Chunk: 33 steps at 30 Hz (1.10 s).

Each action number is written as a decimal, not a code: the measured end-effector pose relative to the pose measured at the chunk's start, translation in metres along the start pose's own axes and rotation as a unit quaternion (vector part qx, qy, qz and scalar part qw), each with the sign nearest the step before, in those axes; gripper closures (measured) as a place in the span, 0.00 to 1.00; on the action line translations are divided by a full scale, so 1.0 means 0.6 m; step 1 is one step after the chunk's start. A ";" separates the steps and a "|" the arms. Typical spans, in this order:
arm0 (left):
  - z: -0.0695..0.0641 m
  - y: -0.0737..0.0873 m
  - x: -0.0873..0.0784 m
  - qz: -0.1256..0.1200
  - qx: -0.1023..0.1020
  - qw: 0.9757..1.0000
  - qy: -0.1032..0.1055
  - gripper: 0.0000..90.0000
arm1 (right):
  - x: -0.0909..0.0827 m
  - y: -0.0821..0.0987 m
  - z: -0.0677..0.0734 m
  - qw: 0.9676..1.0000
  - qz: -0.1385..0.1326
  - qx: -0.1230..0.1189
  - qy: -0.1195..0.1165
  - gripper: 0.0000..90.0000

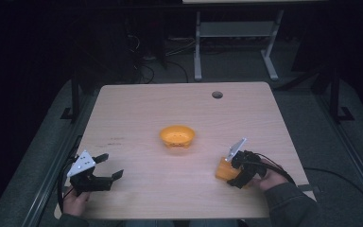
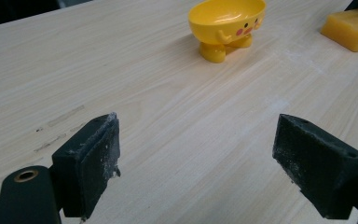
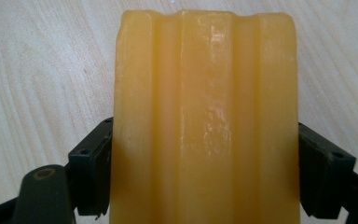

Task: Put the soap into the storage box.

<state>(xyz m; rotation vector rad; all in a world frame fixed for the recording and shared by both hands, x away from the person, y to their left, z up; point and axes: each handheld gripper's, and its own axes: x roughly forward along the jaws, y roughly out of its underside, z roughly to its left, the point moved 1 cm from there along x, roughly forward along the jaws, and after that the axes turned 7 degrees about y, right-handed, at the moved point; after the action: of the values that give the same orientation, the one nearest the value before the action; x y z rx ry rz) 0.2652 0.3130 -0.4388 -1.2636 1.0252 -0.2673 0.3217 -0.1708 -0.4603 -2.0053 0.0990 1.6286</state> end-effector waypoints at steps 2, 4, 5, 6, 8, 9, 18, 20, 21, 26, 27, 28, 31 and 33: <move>0.000 0.000 0.000 -0.001 0.000 1.000 0.000 0.16 | -0.001 0.000 0.001 1.000 0.001 -0.002 -0.002 0.23; 0.000 0.000 0.000 -0.002 -0.001 1.000 0.000 0.16 | -0.001 0.000 0.001 1.000 0.001 -0.004 -0.003 0.23; 0.001 0.000 -0.001 -0.001 0.000 1.000 0.000 0.16 | -0.001 -0.001 0.002 1.000 -0.001 -0.008 -0.004 0.23; 0.001 0.000 -0.002 -0.001 0.000 1.000 -0.001 0.16 | -0.003 -0.003 0.002 1.000 -0.003 -0.006 -0.008 0.23; 0.001 0.000 -0.002 -0.001 0.000 1.000 -0.001 0.16 | -0.003 -0.003 0.002 1.000 -0.005 -0.007 -0.008 0.23; 0.001 0.000 -0.002 -0.001 0.000 1.000 -0.001 0.16 | -0.005 -0.005 0.002 1.000 -0.008 -0.008 -0.008 0.23; 0.002 0.000 -0.003 -0.005 -0.001 1.000 -0.002 0.16 | -0.026 -0.031 -0.009 0.999 -0.031 -0.017 -0.008 0.23; 0.002 0.000 -0.004 -0.005 -0.001 1.000 -0.002 0.16 | -0.029 -0.039 -0.012 0.999 -0.031 -0.021 -0.008 0.23; 0.002 0.000 -0.004 -0.005 -0.001 1.000 -0.002 0.16 | -0.029 -0.039 -0.012 0.999 -0.031 -0.021 -0.008 0.23; 0.002 0.000 -0.005 -0.008 -0.003 1.000 -0.003 0.16 | -0.030 -0.053 -0.024 0.999 -0.033 -0.025 -0.005 0.23; 0.002 0.000 -0.004 -0.008 -0.003 1.000 -0.003 0.16 | -0.031 -0.056 -0.025 0.999 -0.034 -0.022 -0.006 0.23; 0.003 0.000 -0.004 -0.007 -0.002 1.000 -0.003 0.16 | -0.032 -0.059 -0.027 0.999 -0.037 -0.024 -0.006 0.23; 0.002 0.000 -0.004 -0.007 -0.003 1.000 -0.003 0.16 | -0.034 -0.067 -0.034 0.998 -0.049 -0.026 -0.011 0.23; 0.002 0.000 -0.004 -0.007 -0.003 1.000 -0.003 0.16 | -0.036 -0.073 -0.038 0.998 -0.052 -0.031 -0.009 0.23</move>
<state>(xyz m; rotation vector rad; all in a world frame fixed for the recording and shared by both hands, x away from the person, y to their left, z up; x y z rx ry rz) 0.2649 0.3152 -0.4376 -1.2769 1.0135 -0.2722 0.3532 -0.1503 -0.4220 -2.0061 -0.0620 1.6030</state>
